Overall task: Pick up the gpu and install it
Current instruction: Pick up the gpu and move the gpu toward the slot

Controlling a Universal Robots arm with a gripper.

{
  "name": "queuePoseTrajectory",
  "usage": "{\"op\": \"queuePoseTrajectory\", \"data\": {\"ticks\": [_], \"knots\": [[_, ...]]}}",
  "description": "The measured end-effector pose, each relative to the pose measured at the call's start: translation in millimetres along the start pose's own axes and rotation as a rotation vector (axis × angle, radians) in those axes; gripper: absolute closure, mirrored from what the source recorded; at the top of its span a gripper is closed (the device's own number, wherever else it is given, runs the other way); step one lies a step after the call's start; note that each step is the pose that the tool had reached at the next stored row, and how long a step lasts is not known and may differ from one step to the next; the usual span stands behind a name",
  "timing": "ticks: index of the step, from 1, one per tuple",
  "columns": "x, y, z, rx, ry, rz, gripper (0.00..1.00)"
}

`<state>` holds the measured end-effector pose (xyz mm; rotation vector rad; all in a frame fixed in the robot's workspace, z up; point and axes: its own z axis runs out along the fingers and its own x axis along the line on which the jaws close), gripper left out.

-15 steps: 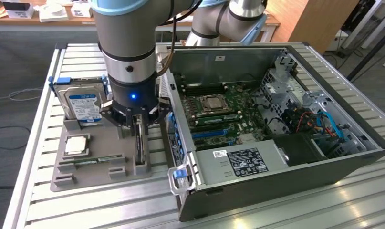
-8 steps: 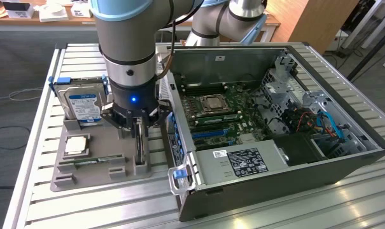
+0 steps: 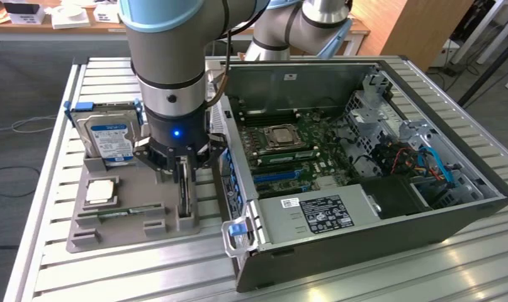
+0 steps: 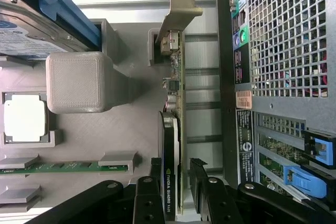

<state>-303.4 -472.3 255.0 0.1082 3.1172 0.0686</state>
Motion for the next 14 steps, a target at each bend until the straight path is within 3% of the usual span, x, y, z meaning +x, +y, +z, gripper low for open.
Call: {"op": "queuePoseTrajectory", "data": {"ticks": [14], "knots": [[0.0,0.1,4.0,-0.0003,-0.0003,0.000,0.64]]}}
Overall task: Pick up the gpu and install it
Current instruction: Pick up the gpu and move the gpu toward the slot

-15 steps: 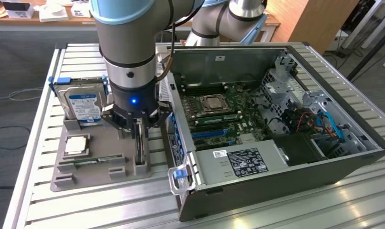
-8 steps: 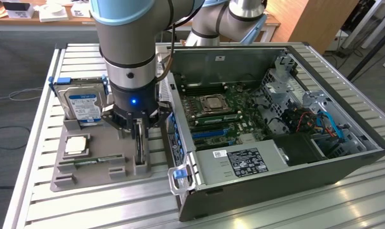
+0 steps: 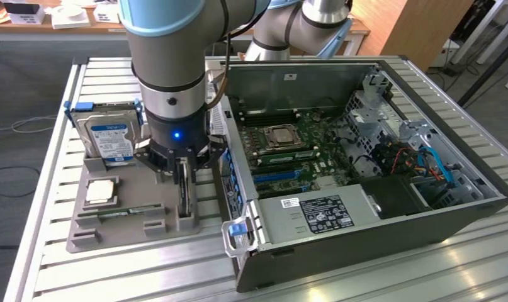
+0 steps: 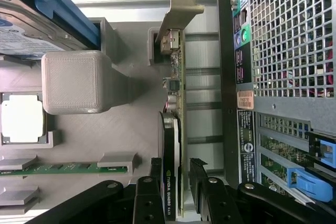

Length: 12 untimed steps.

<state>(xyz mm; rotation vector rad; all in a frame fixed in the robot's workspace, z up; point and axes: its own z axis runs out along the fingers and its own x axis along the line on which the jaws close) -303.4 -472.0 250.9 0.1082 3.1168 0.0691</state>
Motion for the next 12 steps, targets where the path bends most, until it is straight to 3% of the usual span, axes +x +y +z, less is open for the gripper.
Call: {"op": "queuePoseTrajectory", "data": {"ticks": [12], "knots": [[0.2,1.8,2.5,0.0001,0.0001,0.000,0.64]]}}
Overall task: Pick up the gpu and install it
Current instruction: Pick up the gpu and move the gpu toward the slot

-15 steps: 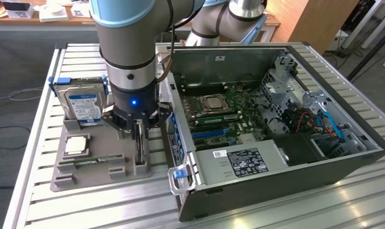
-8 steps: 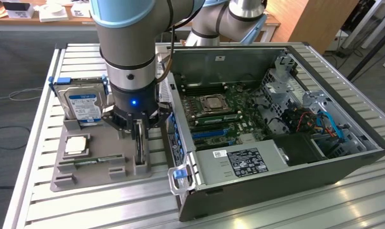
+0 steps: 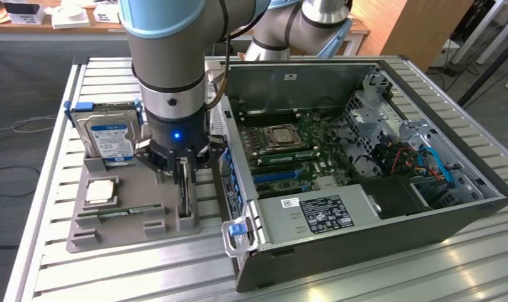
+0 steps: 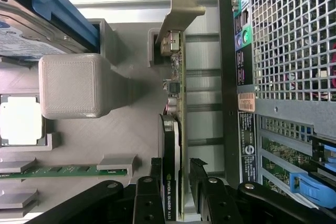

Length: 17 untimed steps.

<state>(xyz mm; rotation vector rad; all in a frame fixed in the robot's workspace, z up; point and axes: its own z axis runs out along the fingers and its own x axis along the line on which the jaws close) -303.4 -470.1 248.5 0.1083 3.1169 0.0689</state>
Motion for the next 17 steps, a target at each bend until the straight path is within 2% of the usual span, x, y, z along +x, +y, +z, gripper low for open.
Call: {"op": "queuePoseTrajectory", "data": {"ticks": [17], "knots": [[1.9,2.9,2.3,0.0000,0.0000,0.000,0.63]]}}
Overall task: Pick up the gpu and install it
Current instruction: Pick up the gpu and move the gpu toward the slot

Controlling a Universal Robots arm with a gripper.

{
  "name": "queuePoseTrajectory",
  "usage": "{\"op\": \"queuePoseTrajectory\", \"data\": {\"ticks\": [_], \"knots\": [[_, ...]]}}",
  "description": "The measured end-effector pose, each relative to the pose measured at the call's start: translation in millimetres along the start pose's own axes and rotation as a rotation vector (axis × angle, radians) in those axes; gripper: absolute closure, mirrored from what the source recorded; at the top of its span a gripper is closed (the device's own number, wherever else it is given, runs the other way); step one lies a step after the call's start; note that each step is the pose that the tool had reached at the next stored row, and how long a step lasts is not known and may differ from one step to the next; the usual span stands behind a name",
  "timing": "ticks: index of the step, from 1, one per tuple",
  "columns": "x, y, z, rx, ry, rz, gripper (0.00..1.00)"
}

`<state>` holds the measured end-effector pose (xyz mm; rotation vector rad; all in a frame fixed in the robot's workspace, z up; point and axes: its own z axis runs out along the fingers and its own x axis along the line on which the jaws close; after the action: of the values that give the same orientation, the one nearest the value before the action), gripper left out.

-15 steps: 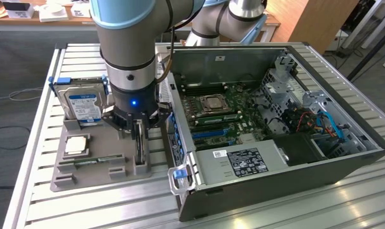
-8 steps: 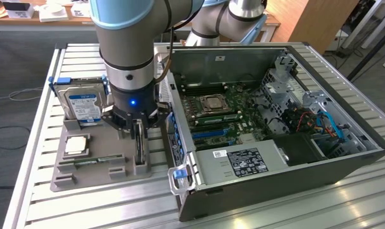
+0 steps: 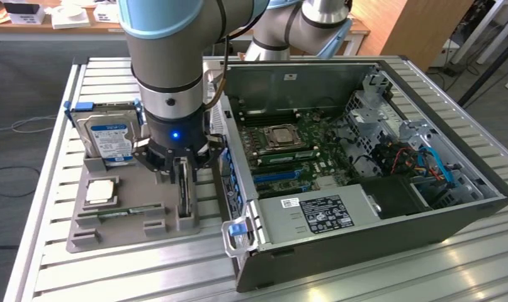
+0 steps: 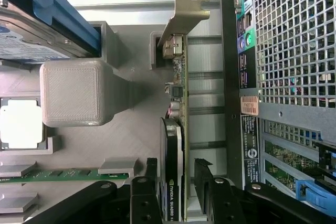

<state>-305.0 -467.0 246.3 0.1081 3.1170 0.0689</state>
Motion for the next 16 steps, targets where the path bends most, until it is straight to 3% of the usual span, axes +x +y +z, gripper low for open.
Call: {"op": "queuePoseTrajectory", "data": {"ticks": [1,11,16], "knots": [[0.0,0.0,0.0,0.0000,-0.0001,0.000,0.57],[0.3,1.3,5.5,-0.0001,0.0000,0.000,0.57],[0.8,7.9,6.7,0.0000,-0.0001,0.000,0.57]]}}
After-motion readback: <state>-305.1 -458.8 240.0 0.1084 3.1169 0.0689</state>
